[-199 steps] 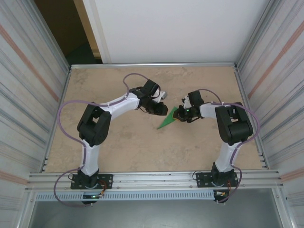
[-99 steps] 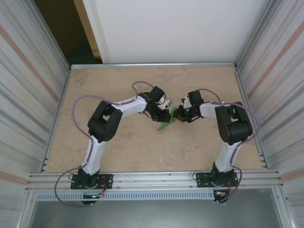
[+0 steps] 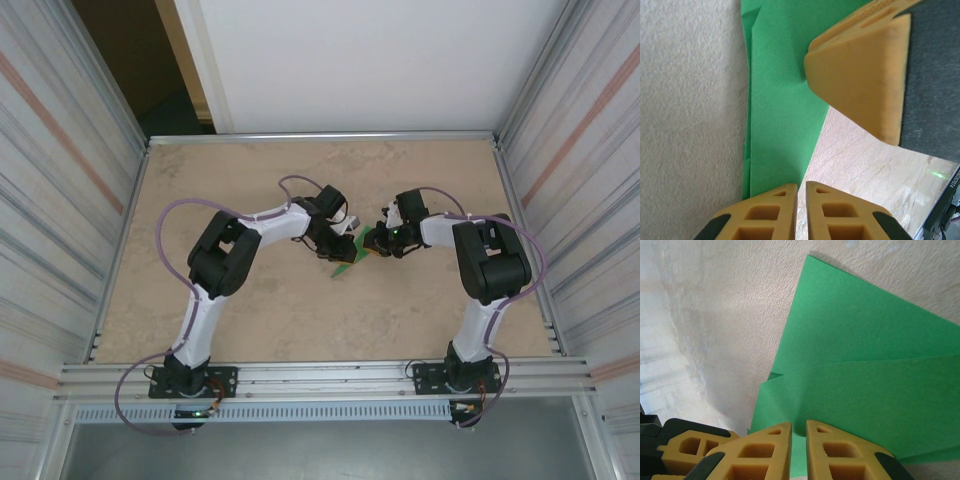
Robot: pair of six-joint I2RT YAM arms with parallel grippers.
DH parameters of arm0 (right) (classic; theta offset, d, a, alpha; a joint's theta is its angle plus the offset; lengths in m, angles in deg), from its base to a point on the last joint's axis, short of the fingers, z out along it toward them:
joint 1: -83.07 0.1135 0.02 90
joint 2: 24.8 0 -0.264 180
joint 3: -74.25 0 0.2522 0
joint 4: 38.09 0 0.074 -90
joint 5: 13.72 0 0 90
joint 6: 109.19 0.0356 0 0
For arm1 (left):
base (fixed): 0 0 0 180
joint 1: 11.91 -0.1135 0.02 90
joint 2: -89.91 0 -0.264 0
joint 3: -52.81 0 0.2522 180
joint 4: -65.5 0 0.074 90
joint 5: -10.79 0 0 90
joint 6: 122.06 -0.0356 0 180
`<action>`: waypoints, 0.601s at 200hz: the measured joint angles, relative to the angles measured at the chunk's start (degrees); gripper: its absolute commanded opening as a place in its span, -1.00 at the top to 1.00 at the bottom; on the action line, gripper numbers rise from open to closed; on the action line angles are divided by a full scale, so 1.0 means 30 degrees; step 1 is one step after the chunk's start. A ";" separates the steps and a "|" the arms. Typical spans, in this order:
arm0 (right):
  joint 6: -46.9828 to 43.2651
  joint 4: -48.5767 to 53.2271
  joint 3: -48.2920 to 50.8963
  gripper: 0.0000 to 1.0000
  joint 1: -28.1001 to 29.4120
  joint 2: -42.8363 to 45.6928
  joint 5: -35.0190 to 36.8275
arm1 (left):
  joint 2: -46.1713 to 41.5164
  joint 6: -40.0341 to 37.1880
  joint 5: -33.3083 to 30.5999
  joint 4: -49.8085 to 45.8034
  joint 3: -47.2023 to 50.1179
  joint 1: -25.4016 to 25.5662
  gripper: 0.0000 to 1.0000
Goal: Fold a paper plane with a square sheet of paper (pick it up from the middle)
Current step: Fold the wing for the fifth time at the center of the table.
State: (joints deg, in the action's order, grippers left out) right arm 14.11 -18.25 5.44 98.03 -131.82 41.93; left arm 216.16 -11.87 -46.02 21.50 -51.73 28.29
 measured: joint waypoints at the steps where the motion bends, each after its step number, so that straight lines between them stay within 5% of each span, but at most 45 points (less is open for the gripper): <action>1: 0.0000 0.0000 0.0000 0.70 0.0000 0.0000 0.0000 | 0.0000 0.0000 0.0000 0.0000 0.0000 0.0000 0.72; 120: 0.1195 0.0437 -0.0080 0.90 0.0153 0.1348 0.0474 | 0.0233 0.0015 -0.0262 0.0000 0.0000 0.0000 0.77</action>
State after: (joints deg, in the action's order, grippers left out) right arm 17.69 -16.93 5.20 98.49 -127.78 43.35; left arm 216.86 -11.83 -46.81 21.50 -51.73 28.29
